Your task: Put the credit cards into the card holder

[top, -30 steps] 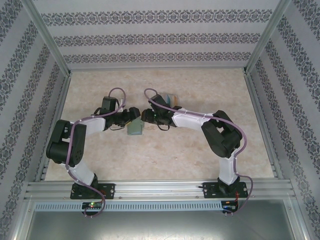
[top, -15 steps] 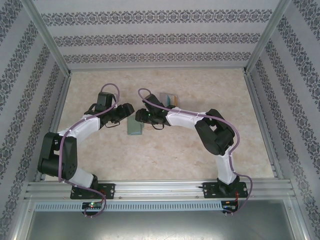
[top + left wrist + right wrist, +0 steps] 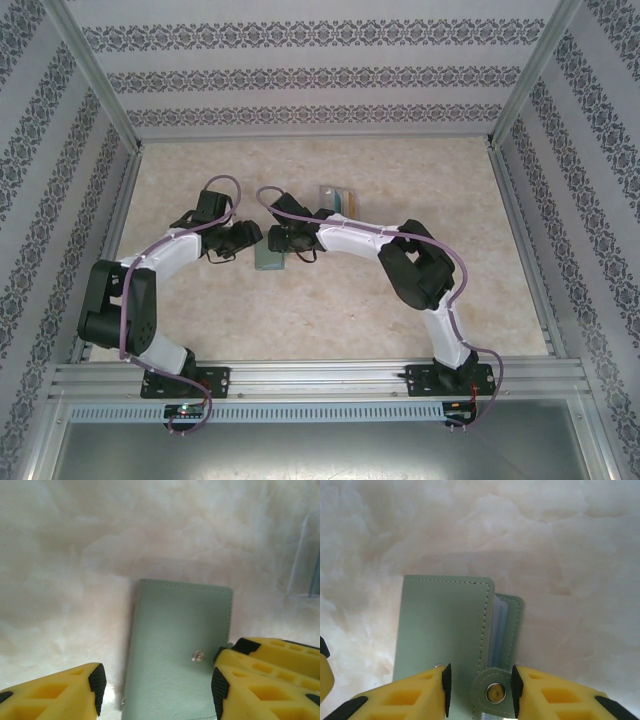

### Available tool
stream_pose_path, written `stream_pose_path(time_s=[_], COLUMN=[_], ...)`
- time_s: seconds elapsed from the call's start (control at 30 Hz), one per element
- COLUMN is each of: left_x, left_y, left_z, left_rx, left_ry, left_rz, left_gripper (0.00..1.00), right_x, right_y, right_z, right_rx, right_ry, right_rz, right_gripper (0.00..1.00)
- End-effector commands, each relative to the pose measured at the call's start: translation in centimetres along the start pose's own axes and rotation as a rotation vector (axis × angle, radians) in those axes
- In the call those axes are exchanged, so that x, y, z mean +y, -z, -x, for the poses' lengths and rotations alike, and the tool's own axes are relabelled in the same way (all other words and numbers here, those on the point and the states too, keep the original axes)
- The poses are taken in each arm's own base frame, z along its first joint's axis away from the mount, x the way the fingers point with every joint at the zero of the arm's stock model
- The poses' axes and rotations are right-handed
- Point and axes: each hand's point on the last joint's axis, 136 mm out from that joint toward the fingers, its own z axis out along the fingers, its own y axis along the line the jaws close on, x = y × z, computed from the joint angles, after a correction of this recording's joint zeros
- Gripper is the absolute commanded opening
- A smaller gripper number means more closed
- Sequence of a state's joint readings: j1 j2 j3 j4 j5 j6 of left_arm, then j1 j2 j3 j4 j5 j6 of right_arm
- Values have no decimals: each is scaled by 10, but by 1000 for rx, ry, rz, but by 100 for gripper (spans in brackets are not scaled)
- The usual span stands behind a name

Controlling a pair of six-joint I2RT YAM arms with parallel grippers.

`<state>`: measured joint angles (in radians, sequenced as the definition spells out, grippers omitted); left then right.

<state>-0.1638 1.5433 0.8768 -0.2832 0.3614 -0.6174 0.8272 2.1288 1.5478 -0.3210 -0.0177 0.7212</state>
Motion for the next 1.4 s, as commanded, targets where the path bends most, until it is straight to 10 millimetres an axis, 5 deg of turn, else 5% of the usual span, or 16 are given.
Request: stream_pose_path(time_s=[0.0,0.87,1.03,1.37], left_x=[9,14,14,12], left_y=[-4,-47,-45,-46], left_z=[-9,-34,-33,-33], left_rx=[43,175,177,181], left_ry=[-33,-72,-76,-75], left_rz=[54,92,98,90], left_gripper=[61,62,62,62], right_x=[-8,-10,-7,1], right_y=[0,23,21,29], right_z=[-1,7,5,8], right_rx=[-7,-64,-56,-71], right_ry=[27,72,76,80], right_rz=[-49,-49,-25,12], right_gripper=[36,27,11,3])
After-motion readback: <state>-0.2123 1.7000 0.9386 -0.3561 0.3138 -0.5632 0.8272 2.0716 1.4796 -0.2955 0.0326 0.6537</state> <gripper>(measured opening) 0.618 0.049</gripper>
